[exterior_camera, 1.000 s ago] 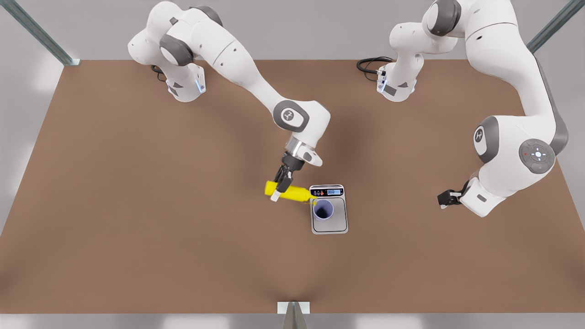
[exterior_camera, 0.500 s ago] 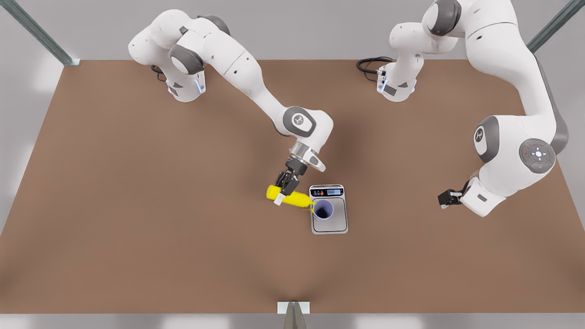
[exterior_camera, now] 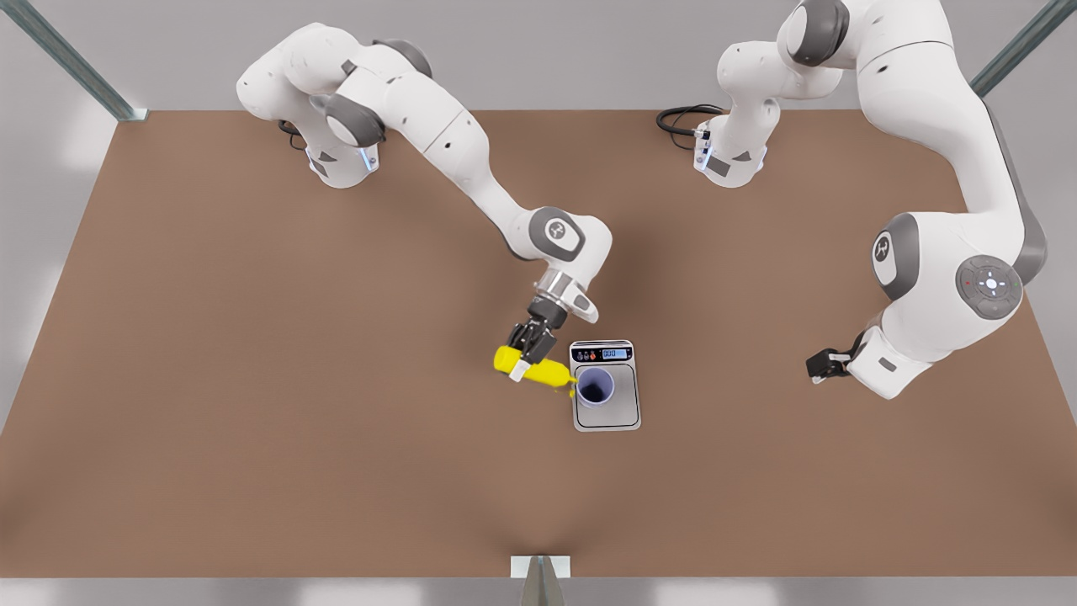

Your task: Move cup to the weight, pick up sauce bottle, pour sauce

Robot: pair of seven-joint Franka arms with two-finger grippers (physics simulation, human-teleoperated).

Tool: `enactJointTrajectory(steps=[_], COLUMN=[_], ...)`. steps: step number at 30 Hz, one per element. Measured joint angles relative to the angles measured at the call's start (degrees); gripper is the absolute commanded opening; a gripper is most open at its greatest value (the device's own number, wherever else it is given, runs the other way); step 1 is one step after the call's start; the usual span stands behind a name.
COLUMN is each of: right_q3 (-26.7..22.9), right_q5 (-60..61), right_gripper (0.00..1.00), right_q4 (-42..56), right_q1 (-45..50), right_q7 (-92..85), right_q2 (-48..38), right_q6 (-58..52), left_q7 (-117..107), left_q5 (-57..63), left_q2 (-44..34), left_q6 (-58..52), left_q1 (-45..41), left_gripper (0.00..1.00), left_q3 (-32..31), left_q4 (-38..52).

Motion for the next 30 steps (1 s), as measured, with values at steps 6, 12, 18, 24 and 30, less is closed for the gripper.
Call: enactJointTrajectory(steps=[6,12,18,24,30], right_q3=[0.00,0.00,0.13,0.25,0.25], right_q5=[-0.35,-0.28,1.51,38.79,69.58], right_gripper=[0.56,0.56,0.58,0.59,0.59], right_q4=[0.07,0.04,-1.33,-0.51,0.01], right_q1=[0.18,0.18,-3.48,-20.58,-35.18], right_q7=[0.03,0.00,-0.74,-10.21,-33.22], right_q2=[0.86,0.82,-3.85,-14.93,-16.45], right_q6=[0.01,-0.04,0.39,6.27,8.59], left_q7=[0.00,0.00,-0.01,0.88,0.80], left_q5=[-0.01,0.05,0.05,0.05,-0.04], left_q2=[0.00,-0.02,-0.18,-0.18,-0.09], left_q6=[0.00,-0.09,-0.53,-0.62,-0.18], left_q1=[0.00,0.00,0.01,0.45,0.44], left_gripper=[1.00,1.00,1.00,1.00,1.00], left_q3=[0.00,0.00,0.09,0.09,0.09], left_q4=[0.00,0.00,0.00,0.00,0.08])
